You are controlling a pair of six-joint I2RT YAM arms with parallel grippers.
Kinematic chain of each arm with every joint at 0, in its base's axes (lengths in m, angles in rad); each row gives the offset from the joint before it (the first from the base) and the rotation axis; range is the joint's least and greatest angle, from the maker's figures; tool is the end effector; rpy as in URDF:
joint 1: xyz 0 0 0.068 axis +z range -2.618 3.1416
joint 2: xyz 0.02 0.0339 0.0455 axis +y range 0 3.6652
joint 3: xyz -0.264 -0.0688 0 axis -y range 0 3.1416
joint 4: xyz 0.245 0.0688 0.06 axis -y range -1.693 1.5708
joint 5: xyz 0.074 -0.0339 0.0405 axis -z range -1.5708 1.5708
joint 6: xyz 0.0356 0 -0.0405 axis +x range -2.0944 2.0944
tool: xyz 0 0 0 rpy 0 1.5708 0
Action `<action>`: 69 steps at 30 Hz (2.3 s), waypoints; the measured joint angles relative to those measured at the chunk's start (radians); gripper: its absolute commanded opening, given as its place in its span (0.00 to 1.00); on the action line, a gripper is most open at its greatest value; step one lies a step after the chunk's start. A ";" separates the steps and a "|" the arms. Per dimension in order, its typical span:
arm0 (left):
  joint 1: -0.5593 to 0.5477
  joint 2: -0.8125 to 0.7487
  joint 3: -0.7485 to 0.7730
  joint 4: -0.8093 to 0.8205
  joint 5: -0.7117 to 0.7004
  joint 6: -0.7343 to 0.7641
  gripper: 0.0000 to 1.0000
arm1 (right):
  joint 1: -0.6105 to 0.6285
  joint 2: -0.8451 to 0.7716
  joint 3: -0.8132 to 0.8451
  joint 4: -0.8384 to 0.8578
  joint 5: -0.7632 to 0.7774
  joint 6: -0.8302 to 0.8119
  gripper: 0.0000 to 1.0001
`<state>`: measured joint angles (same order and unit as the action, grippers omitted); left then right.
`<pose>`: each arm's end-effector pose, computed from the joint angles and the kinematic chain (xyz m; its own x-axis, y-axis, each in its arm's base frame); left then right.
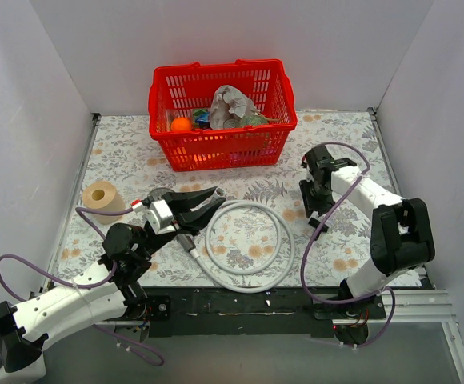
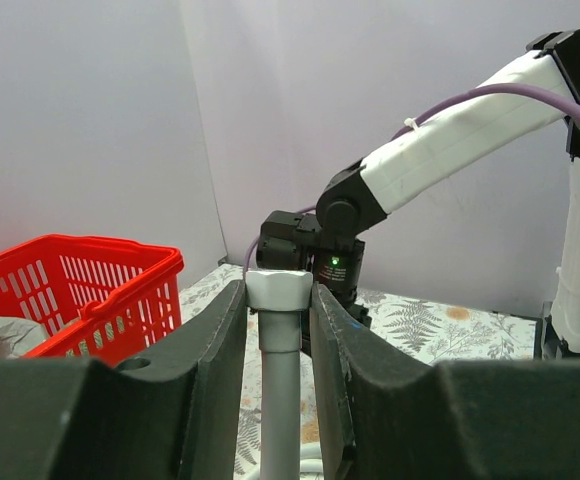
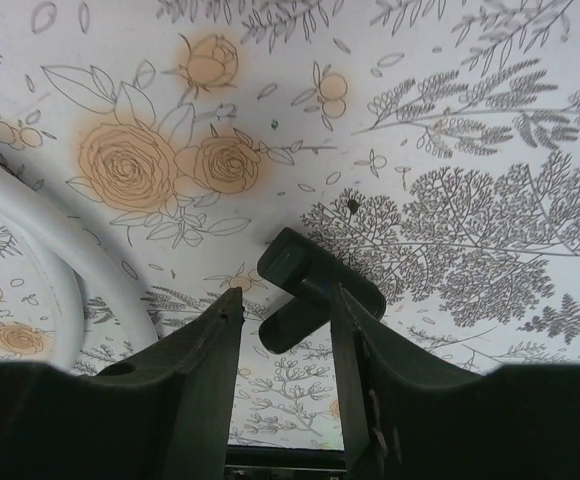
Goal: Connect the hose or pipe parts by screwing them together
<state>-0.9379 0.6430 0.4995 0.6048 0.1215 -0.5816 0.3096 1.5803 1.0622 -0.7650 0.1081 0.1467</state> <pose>0.0898 -0.1297 0.3448 -0.2550 -0.5744 -0.7779 0.8671 0.2203 -0.4469 0.2832 0.0866 0.2034 -0.9435 -0.1492 -0.2958 -0.1373 0.9887 -0.0609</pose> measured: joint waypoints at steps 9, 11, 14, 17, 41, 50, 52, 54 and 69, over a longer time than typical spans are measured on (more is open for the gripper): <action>0.000 0.006 0.001 0.000 0.006 0.002 0.00 | 0.042 0.092 0.074 -0.013 0.053 -0.055 0.50; 0.000 0.006 0.001 0.000 0.006 0.002 0.00 | 0.050 0.116 0.073 -0.016 0.072 -0.058 0.54; 0.000 0.006 0.006 -0.005 0.007 0.002 0.00 | 0.058 0.138 0.073 -0.020 0.097 -0.064 0.57; 0.000 0.005 0.008 -0.006 0.007 0.002 0.00 | 0.060 0.139 0.073 -0.021 0.119 -0.067 0.57; 0.000 -0.004 0.026 -0.027 0.025 0.024 0.00 | 0.050 0.203 0.070 -0.034 0.187 -0.011 0.68; 0.000 -0.019 0.029 -0.037 0.045 0.037 0.00 | 0.037 0.127 0.005 -0.023 0.135 -0.023 0.71; 0.000 -0.019 0.035 -0.048 0.048 0.041 0.00 | 0.038 0.118 -0.007 -0.019 0.122 -0.024 0.71; 0.000 -0.019 0.042 -0.055 0.052 0.044 0.00 | 0.037 0.114 -0.017 -0.019 0.114 -0.024 0.71; 0.000 -0.026 0.048 -0.060 0.059 0.052 0.00 | 0.037 0.091 -0.063 0.006 0.148 -0.026 0.55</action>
<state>-0.9375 0.6174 0.5476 0.5449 0.1802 -0.5293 0.3466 1.6711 0.9989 -0.7589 0.2562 0.1207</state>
